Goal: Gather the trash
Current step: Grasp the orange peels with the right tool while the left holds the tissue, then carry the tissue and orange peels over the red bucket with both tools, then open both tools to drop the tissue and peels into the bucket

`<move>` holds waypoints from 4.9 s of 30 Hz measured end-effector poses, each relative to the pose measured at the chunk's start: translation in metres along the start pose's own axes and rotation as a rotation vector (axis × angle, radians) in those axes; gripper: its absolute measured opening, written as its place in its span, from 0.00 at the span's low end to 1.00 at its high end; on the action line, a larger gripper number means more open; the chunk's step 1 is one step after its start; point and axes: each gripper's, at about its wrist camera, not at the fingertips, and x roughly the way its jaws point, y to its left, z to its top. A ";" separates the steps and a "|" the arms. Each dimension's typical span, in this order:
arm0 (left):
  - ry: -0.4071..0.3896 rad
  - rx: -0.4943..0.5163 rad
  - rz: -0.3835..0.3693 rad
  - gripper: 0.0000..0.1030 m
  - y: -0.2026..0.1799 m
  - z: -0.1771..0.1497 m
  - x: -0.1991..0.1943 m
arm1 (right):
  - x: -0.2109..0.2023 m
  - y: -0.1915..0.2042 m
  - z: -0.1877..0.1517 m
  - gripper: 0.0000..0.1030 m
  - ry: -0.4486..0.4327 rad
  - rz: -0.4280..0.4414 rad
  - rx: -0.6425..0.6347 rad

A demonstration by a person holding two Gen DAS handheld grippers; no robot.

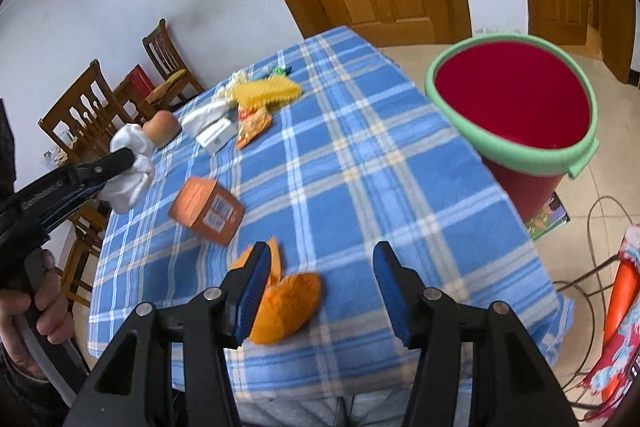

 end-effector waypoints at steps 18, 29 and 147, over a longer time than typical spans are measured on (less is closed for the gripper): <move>0.049 -0.059 0.041 0.25 0.037 -0.061 -0.032 | 0.014 0.030 -0.023 0.55 0.078 -0.021 -0.038; 0.069 -0.088 0.063 0.25 0.050 -0.071 -0.029 | 0.016 0.031 -0.022 0.34 0.046 -0.014 -0.042; 0.190 0.350 -0.262 0.41 -0.254 0.025 0.179 | -0.030 -0.199 0.095 0.24 -0.285 -0.278 0.364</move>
